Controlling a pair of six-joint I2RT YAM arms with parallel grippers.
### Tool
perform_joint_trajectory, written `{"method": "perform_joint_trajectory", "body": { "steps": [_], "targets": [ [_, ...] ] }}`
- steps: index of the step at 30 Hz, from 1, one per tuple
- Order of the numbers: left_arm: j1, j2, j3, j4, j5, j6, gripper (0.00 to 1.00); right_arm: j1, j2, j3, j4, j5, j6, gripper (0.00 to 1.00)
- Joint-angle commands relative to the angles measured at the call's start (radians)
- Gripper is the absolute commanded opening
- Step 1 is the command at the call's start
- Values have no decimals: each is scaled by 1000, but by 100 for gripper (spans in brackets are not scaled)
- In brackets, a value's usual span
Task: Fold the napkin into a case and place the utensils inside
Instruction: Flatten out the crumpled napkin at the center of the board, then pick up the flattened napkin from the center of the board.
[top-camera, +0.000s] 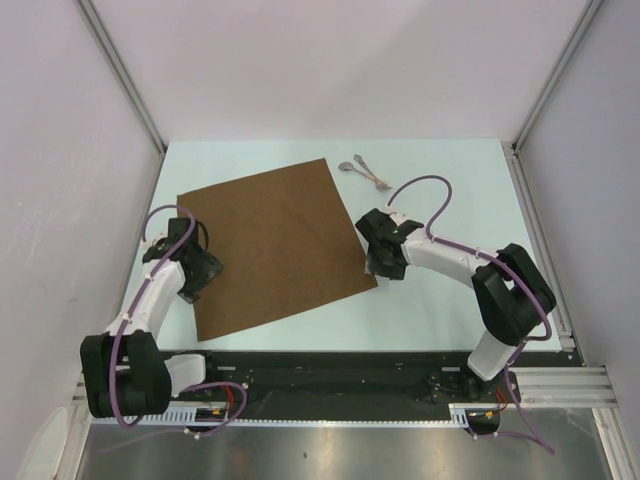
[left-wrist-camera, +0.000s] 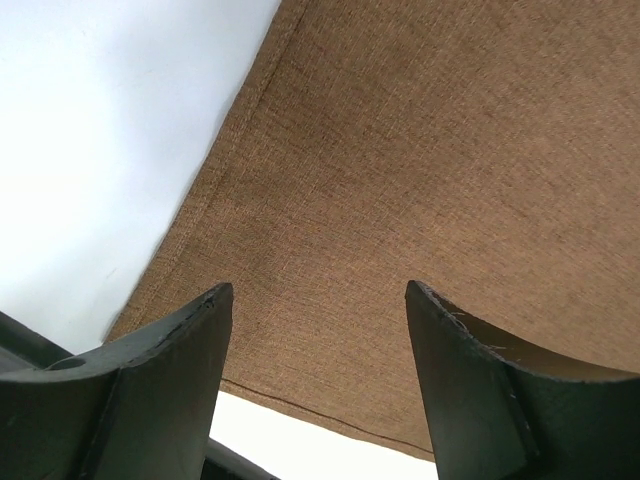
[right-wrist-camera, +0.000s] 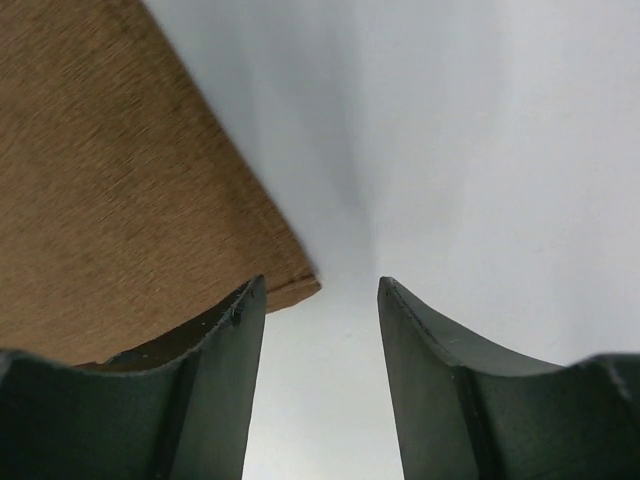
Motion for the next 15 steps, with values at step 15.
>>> {"method": "perform_joint_trajectory", "body": {
  "steps": [15],
  "targets": [
    [-5,14,85,-271,-59,-117,83,52,73,-33,107,7,186,47]
  ]
}}
